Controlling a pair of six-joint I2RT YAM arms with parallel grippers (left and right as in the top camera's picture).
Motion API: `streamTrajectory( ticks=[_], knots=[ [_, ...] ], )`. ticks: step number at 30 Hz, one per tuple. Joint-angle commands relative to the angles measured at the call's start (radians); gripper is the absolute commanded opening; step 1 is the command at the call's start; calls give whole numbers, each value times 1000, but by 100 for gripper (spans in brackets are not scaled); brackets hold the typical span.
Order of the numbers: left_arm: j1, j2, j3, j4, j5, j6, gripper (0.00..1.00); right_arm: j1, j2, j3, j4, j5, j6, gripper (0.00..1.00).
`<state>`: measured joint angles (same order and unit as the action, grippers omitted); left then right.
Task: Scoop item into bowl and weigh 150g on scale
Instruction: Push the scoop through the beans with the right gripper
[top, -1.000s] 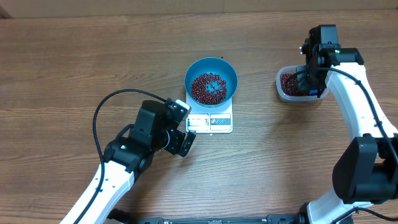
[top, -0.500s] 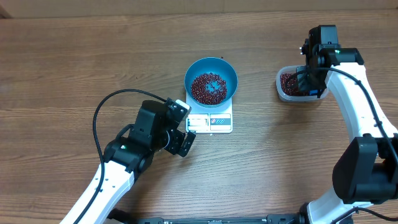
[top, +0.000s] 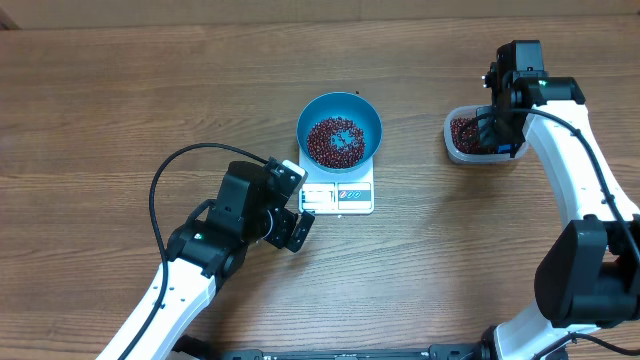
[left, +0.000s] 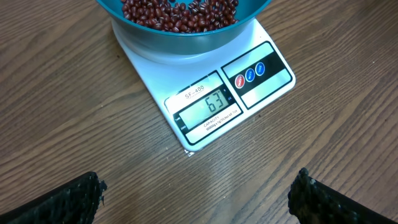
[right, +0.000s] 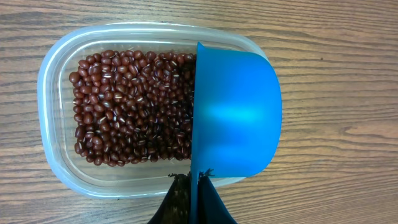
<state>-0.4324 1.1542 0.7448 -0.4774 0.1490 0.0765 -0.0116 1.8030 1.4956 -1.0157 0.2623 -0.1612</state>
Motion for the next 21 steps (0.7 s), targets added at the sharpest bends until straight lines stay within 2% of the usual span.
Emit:
streamTrajectory(
  ticks=[1,21],
  knots=[
    [-5,-4,-3,4,-2,-17,99,-2,-3,-4,2,23,2,4],
    [-5,-4,-3,4,-2,-17,100,-2,28,-4,-7,33,-2,4]
  ],
)
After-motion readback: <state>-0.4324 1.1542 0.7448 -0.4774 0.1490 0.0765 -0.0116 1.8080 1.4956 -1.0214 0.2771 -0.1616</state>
